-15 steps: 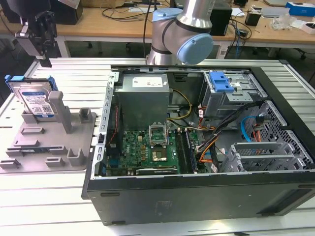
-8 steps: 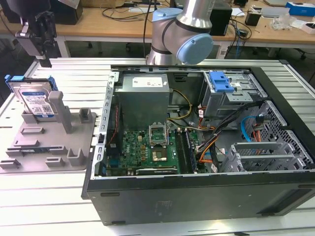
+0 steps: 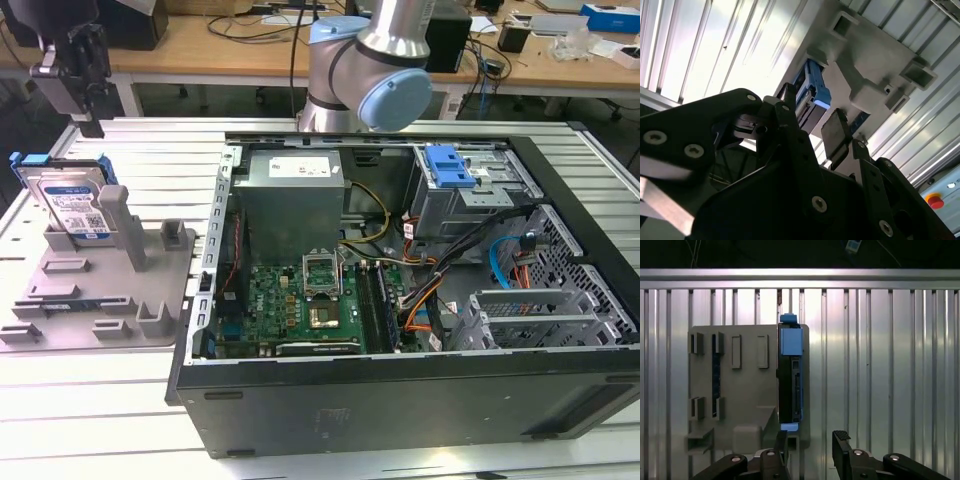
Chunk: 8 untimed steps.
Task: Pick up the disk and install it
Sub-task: 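Pick up the disk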
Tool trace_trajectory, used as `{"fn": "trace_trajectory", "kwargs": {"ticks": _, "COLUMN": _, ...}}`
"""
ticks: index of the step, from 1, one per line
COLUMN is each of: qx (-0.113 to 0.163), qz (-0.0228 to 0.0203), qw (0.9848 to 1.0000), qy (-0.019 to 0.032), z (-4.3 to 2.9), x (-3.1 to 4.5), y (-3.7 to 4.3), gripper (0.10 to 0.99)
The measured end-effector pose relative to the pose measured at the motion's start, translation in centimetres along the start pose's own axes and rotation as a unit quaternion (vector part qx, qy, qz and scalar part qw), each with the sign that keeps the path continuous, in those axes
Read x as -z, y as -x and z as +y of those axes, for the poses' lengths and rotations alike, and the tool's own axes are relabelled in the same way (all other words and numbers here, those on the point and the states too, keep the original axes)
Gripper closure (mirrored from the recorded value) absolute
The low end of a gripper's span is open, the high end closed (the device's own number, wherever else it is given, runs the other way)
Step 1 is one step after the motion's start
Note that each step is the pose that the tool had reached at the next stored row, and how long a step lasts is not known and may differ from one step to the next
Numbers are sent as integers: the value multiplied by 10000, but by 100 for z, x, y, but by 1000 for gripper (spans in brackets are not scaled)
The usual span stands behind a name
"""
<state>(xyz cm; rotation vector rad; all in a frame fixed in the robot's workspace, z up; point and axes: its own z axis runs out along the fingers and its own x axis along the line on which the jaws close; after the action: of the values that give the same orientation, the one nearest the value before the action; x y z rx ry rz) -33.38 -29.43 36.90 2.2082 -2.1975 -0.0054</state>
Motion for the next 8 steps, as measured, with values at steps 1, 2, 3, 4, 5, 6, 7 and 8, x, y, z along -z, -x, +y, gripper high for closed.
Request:
{"fn": "trace_trajectory", "kwargs": {"ticks": 1, "qx": 9, "qz": 2, "qw": 10000, "qy": 0, "z": 14, "x": -1, "y": 0, "gripper": 604}}
{"fn": "trace_trajectory", "kwargs": {"ticks": 2, "qx": 28, "qz": 6, "qw": 10000, "qy": -1, "z": 41, "x": -2, "y": 0, "gripper": 604}}
{"fn": "trace_trajectory", "kwargs": {"ticks": 3, "qx": 59, "qz": 11, "qw": 10000, "qy": -1, "z": 66, "x": -3, "y": 1, "gripper": 604}}
{"fn": "trace_trajectory", "kwargs": {"ticks": 4, "qx": 76, "qz": 14, "qw": 10000, "qy": -1, "z": 74, "x": -4, "y": 1, "gripper": 604}}
{"fn": "trace_trajectory", "kwargs": {"ticks": 5, "qx": 99, "qz": 17, "qw": 9999, "qy": -1, "z": 84, "x": -4, "y": 1, "gripper": 604}}
{"fn": "trace_trajectory", "kwargs": {"ticks": 6, "qx": 125, "qz": 20, "qw": 9999, "qy": -2, "z": 91, "x": -5, "y": 1, "gripper": 604}}
{"fn": "trace_trajectory", "kwargs": {"ticks": 7, "qx": 157, "qz": 24, "qw": 9999, "qy": -3, "z": 100, "x": -6, "y": 1, "gripper": 604}}
{"fn": "trace_trajectory", "kwargs": {"ticks": 8, "qx": 189, "qz": 27, "qw": 9998, "qy": -3, "z": 107, "x": -7, "y": 1, "gripper": 604}}
